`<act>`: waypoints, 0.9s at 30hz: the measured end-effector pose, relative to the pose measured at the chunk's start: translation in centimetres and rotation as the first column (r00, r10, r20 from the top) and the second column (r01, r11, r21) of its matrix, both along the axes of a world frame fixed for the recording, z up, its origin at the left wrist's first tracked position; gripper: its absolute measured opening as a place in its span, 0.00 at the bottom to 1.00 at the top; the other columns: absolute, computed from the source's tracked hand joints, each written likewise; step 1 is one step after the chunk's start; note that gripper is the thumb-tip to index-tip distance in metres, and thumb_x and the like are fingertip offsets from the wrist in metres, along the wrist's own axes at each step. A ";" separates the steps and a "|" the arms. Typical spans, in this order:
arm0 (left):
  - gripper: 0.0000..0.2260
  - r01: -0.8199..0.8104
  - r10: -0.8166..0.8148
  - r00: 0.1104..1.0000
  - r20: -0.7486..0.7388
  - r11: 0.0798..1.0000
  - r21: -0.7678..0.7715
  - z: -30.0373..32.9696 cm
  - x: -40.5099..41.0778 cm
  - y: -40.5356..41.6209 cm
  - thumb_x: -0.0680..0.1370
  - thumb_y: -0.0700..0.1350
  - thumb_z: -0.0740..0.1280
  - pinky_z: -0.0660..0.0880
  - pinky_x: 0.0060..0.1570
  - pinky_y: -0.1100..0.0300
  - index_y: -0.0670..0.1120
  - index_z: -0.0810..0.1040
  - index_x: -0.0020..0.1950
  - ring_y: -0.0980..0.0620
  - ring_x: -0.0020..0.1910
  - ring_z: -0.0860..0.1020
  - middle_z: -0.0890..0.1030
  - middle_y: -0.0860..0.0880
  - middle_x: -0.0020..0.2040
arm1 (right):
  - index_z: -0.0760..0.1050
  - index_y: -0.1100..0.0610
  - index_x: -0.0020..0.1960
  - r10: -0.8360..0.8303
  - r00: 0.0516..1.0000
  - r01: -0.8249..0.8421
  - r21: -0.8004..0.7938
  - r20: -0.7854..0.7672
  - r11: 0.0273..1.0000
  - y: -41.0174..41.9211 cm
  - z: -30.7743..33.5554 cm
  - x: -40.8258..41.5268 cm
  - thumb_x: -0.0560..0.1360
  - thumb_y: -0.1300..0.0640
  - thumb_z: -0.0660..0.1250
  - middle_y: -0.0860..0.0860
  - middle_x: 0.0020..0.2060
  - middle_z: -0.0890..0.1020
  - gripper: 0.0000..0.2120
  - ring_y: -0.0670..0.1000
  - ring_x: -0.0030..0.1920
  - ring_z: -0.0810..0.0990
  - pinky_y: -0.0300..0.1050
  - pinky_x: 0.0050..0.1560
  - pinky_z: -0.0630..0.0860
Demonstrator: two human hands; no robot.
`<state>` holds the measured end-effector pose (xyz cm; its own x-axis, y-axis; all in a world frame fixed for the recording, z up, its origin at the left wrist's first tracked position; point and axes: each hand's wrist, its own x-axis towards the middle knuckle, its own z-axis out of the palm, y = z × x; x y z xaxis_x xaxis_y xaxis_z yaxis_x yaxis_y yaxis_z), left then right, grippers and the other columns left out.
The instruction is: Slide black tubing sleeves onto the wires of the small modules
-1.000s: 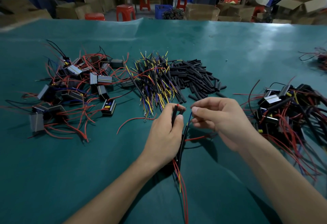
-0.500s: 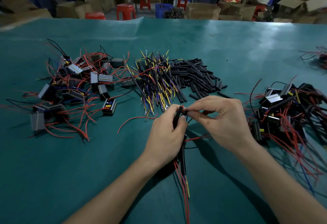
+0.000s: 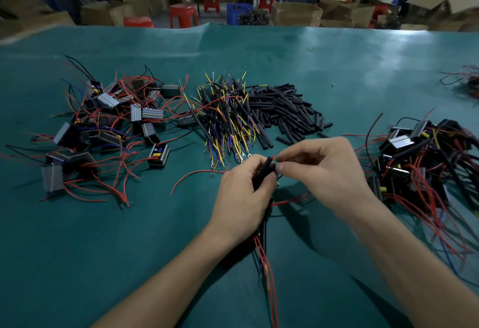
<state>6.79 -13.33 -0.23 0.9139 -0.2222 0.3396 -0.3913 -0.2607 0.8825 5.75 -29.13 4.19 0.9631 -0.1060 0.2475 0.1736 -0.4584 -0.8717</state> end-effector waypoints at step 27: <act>0.04 0.049 -0.057 0.996 -0.075 0.993 -0.104 -0.2 0.3 0.1 0.80 0.43 0.69 0.73 0.38 0.51 0.46 0.79 0.45 0.55 0.35 0.73 0.81 0.45 0.37 | 0.89 0.50 0.46 0.191 0.976 -0.147 -0.322 0.108 0.935 -2.3 0.3 0.3 0.70 0.56 0.80 0.44 0.38 0.84 0.05 0.47 0.37 0.80 0.36 0.40 0.73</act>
<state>7.07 -13.25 -0.47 0.9263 -0.2388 0.2915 -0.3315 -0.1484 0.9317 6.04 -31.48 4.50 0.9150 0.1587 0.3710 0.3786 -0.6556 -0.6533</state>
